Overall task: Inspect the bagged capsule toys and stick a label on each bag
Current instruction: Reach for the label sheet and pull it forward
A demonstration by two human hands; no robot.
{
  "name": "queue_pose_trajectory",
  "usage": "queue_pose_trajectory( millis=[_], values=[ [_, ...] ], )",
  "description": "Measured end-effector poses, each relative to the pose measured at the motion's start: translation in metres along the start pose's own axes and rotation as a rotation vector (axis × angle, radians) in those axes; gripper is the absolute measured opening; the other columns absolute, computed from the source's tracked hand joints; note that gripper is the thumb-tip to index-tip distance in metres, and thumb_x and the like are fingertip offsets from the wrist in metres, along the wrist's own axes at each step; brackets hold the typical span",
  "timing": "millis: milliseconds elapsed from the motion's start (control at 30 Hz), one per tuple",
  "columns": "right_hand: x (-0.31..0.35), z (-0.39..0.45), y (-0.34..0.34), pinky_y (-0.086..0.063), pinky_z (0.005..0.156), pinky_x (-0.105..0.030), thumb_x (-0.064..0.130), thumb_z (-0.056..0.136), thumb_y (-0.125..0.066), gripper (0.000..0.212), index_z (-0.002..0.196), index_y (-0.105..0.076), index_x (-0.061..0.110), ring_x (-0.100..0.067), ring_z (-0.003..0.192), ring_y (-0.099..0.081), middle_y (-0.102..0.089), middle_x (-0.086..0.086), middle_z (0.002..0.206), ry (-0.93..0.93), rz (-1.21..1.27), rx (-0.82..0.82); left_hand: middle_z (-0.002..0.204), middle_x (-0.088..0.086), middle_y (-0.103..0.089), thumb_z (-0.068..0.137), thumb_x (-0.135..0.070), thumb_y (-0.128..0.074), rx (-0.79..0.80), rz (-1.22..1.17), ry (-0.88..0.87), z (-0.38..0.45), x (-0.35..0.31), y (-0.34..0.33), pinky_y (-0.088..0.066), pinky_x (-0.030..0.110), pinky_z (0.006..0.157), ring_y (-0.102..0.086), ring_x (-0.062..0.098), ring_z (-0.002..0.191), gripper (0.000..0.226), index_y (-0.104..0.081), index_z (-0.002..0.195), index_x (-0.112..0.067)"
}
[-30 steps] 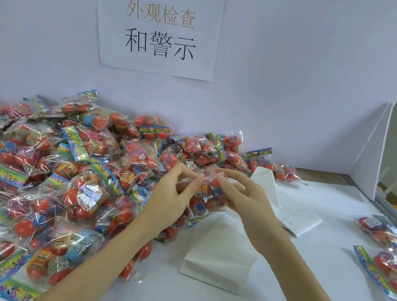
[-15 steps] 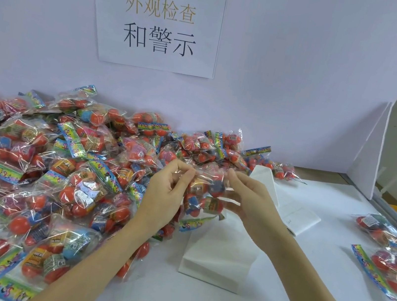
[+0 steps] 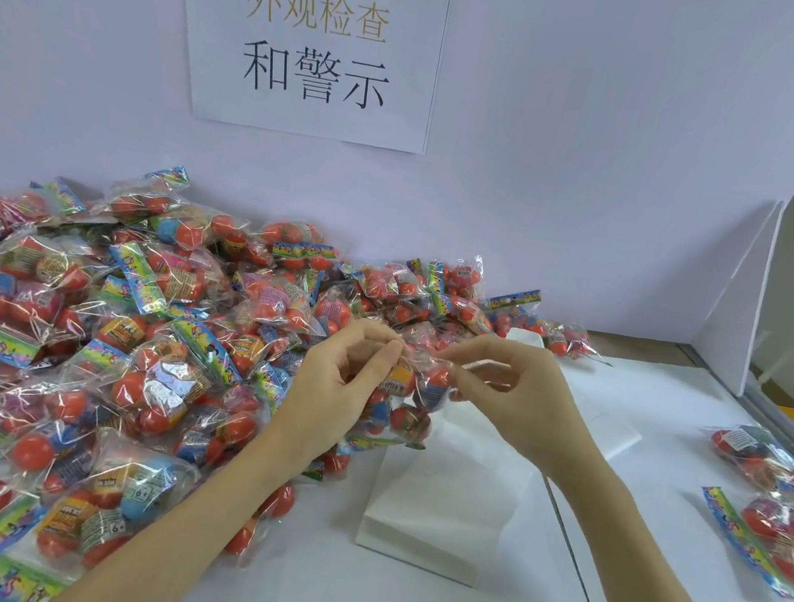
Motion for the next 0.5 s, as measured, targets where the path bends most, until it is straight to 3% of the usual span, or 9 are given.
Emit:
queue_pose_trajectory(
  millis=[67, 133, 233, 300, 400, 500],
  values=[
    [-0.001, 0.000, -0.002, -0.060, 0.072, -0.020, -0.001, 0.094, -0.069, 0.035, 0.096, -0.076, 0.033, -0.010, 0.075, -0.074, -0.075, 0.019, 0.089, 0.108, -0.117, -0.059, 0.094, 0.001, -0.080, 0.100, -0.027, -0.063, 0.012, -0.035, 0.017, -0.002, -0.003, 0.000, -0.052, 0.014, 0.067, -0.071, 0.002, 0.075, 0.021, -0.070, 0.113, -0.012],
    [-0.004, 0.000, -0.005, -0.060, 0.069, -0.023, -0.004, 0.096, -0.066, 0.033, 0.099, -0.077, 0.027, -0.012, 0.072, -0.073, -0.074, 0.017, 0.089, 0.153, -0.114, -0.143, 0.099, -0.002, -0.081, 0.096, -0.029, -0.067, 0.049, -0.103, 0.055, -0.003, -0.006, -0.001, -0.054, 0.014, 0.073, -0.074, 0.004, 0.086, 0.026, -0.071, 0.116, -0.013],
    [-0.007, 0.001, -0.013, -0.059, 0.061, -0.022, -0.002, 0.099, -0.062, 0.024, 0.104, -0.076, 0.016, -0.012, 0.066, -0.072, -0.074, 0.012, 0.084, 0.171, -0.082, -0.252, 0.095, 0.007, -0.079, 0.095, -0.035, -0.063, 0.011, -0.135, 0.103, -0.004, -0.006, 0.001, -0.059, 0.044, 0.079, -0.074, 0.031, 0.091, 0.026, -0.074, 0.113, -0.018],
    [-0.008, 0.001, -0.015, -0.058, 0.058, -0.026, -0.003, 0.102, -0.055, 0.023, 0.104, -0.071, 0.013, -0.017, 0.063, -0.072, -0.073, 0.004, 0.076, 0.133, 0.032, -0.300, 0.091, 0.010, -0.077, 0.099, -0.037, -0.059, -0.047, -0.127, 0.118, -0.003, -0.004, 0.004, -0.055, 0.057, 0.082, -0.072, 0.037, 0.087, 0.025, -0.075, 0.108, -0.020],
    [-0.005, 0.005, -0.006, -0.058, 0.064, -0.029, -0.003, 0.105, -0.050, 0.024, 0.107, -0.071, 0.010, -0.025, 0.071, -0.074, -0.075, -0.007, 0.078, 0.040, 0.262, -0.307, 0.086, 0.011, -0.076, 0.101, -0.032, -0.062, -0.116, -0.135, 0.111, -0.003, -0.001, 0.008, -0.056, 0.048, 0.077, -0.072, 0.033, 0.083, 0.016, -0.077, 0.099, -0.025],
    [-0.002, 0.005, 0.000, -0.059, 0.074, -0.030, 0.024, 0.107, -0.058, 0.019, 0.119, -0.069, 0.015, -0.023, 0.085, -0.076, -0.078, -0.005, 0.090, -0.077, 0.329, -0.173, 0.087, 0.002, -0.078, 0.100, -0.030, -0.066, -0.094, -0.165, 0.111, -0.003, -0.002, 0.008, -0.059, 0.027, 0.076, -0.074, 0.018, 0.083, 0.012, -0.077, 0.096, -0.029]
  ],
)
Point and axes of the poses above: each hand's wrist, its own z-axis towards the middle knuckle, its own y-axis out of the back of the hand, x = y × z, the point moved 1 cm from there along z, towards the middle knuckle
